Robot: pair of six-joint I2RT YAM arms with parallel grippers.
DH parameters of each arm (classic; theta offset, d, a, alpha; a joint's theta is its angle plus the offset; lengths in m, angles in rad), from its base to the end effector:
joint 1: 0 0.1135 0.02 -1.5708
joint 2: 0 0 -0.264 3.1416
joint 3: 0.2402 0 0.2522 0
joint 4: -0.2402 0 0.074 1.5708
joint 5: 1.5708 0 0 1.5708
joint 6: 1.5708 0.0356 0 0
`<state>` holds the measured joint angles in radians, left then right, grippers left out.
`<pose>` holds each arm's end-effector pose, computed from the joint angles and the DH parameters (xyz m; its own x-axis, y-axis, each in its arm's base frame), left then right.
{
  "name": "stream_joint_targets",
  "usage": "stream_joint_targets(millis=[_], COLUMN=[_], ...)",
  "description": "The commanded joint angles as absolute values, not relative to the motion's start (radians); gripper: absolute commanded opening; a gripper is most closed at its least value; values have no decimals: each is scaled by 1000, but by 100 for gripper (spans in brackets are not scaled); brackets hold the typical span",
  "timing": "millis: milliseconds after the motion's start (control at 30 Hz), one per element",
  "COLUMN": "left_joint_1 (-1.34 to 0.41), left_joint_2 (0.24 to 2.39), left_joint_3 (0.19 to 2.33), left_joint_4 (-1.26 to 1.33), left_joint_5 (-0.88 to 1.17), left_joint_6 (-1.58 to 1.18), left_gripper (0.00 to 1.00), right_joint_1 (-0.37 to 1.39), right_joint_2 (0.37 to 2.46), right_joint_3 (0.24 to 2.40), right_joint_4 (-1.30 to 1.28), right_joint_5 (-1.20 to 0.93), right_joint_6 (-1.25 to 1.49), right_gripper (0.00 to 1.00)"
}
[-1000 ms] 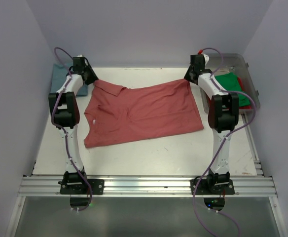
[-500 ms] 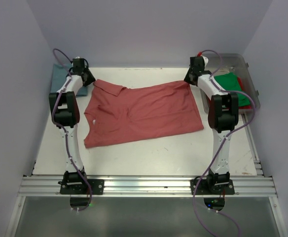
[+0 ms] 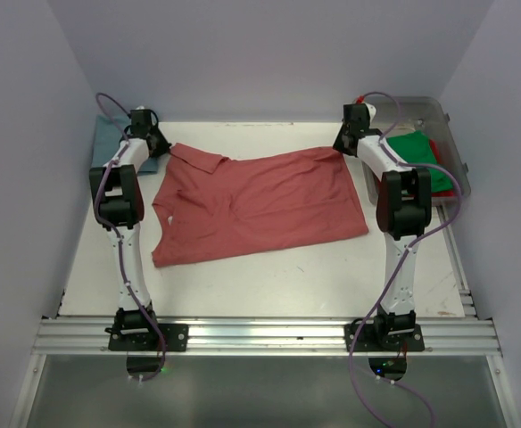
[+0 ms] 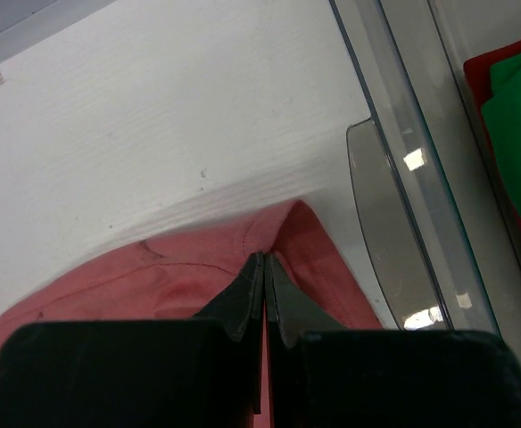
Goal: Fold and stack the t-shirts
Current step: Grap the side of the flattened tshirt furthest away from the robot with both arms
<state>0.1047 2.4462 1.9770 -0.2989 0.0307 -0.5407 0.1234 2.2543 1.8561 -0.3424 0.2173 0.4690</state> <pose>0.5442 0.0561 0.1493 -0.5499 -0.5751 -0.6057 -0.4264 0.8169 -0.3885 0.5131 0.0559 0.2051 -0.5802 0.3728 -0.7241 0.3363 0.9194 0.2038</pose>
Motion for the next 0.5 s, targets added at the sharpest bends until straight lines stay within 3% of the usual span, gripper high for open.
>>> stream_joint_targets(millis=[0,67,200,233,300,400,467], left_joint_1=[114,114,115,114,114,117,118], left_joint_2=[2468,2468,2464,2462,2453,2450,2451], left_joint_3=[1964,1970,1982,1980,1977,1973,1974], left_joint_4=[-255,-261,-291,-293,-291,-288,-290], left_joint_5=[106,118,127,127,121,118,123], left_joint_6=[-538,-538,-537,-538,-535,-528,-529], left_gripper=[4,4,29,31,29,16,15], right_joint_1=[118,118,118,120,120,120,120], right_joint_2=[2215,2212,2204,2203,2201,2195,2194], right_joint_3=[1847,1844,1832,1830,1824,1810,1807], right_joint_4=[-319,-318,-314,-311,-310,-302,-298], right_joint_5=[230,229,232,230,230,230,230], right_joint_6=[454,457,457,457,459,459,459], right_gripper=[0,0,0,0,0,0,0])
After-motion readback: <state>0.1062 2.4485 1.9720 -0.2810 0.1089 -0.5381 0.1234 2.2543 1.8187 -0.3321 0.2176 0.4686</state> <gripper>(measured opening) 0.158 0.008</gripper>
